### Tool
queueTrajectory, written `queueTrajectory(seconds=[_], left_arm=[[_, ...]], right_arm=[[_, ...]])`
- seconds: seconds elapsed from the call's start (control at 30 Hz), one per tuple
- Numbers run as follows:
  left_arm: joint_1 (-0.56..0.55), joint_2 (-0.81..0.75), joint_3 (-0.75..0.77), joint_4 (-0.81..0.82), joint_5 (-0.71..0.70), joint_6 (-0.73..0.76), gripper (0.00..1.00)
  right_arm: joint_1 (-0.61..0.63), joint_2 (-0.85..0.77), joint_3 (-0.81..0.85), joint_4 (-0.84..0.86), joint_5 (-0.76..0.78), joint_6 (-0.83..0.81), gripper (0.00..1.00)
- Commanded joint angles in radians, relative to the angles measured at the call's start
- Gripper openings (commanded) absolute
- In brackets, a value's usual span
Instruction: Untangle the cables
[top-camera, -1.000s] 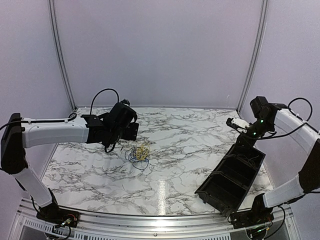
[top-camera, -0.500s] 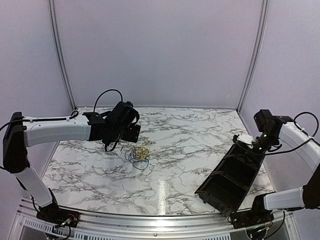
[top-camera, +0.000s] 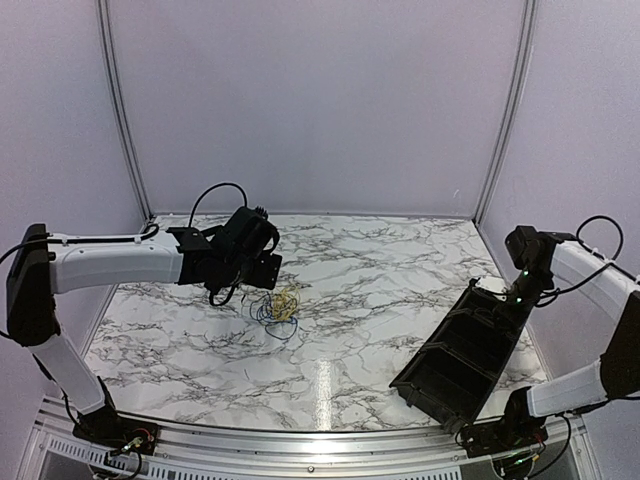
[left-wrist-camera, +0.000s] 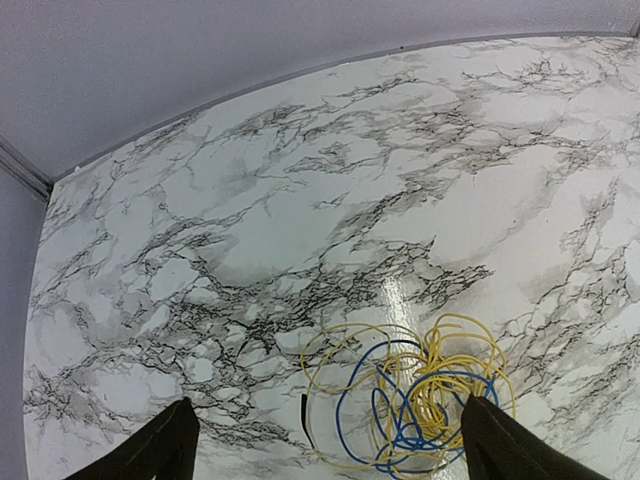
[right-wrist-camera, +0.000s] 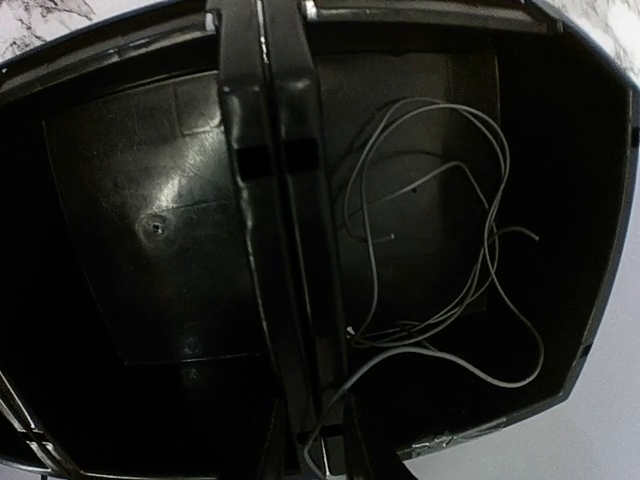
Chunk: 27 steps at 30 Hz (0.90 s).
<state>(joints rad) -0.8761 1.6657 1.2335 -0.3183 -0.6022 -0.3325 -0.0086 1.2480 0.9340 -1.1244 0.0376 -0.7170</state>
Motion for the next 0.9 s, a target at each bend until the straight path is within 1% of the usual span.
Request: queueTrajectory(seconds=[0.0,0.13,0.27,0.33,0.53,0.77,0.87], left_arm=[[0.003,0.004,-0.011,0.016,0.002,-0.007,0.94],[0.005,0.009,-0.011,0.020,0.005,-0.006,0.94],[0.005,0.017,-0.010,0.027,0.016,-0.008,0.94],[0.005,0.021,-0.009,0.030,0.023,-0.010,0.94],[0.005,0.022,-0.010,0.034,0.036,-0.013,0.93],[0.005,0.027,-0.019,0.044,0.051,-0.016,0.93],[0.004,0.026,-0.029,0.051,0.051,-0.016,0.93]], right_arm=[[-0.032,0.014,0.028,-0.015,0.016,0.020,0.20],[-0.046,0.020,0.028,-0.020,0.018,0.017,0.15],[-0.053,0.022,0.036,-0.019,0.014,0.014,0.03],[-0.056,0.024,0.050,-0.010,0.012,0.011,0.00],[-0.060,0.030,0.085,0.071,-0.002,-0.008,0.00],[-0.081,0.071,0.001,0.226,-0.026,-0.088,0.00],[-0.091,0.088,-0.036,0.274,0.007,-0.131,0.00]])
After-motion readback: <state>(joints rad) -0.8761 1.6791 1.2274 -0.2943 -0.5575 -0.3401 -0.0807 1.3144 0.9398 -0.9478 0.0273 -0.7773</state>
